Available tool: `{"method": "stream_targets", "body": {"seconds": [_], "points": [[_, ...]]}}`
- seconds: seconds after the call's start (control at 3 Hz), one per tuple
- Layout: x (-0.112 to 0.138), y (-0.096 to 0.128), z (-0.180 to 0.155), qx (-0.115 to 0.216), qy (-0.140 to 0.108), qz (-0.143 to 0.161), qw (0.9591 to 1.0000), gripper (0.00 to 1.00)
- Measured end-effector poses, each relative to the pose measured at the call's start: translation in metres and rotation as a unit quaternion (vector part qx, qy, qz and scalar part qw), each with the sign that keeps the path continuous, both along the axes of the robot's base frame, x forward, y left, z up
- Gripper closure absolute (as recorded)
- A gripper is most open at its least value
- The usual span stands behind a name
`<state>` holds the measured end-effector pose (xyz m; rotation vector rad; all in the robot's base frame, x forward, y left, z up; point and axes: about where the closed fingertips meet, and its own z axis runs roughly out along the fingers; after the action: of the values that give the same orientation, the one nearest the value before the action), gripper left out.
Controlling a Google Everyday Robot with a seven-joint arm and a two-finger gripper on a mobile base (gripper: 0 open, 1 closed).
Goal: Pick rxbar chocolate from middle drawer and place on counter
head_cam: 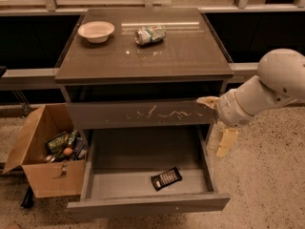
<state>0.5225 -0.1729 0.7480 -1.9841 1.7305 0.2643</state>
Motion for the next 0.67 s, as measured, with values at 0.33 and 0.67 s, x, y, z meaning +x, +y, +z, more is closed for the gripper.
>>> {"method": "stream_targets", "body": {"seconds": [0.33,0.67], "points": [[0.0,0.0,0.0,0.0,0.0,0.0,1.0,0.0],[-0.01,-0.008,-0.086,-0.036,0.033,0.012,0.9988,0.0]]}}
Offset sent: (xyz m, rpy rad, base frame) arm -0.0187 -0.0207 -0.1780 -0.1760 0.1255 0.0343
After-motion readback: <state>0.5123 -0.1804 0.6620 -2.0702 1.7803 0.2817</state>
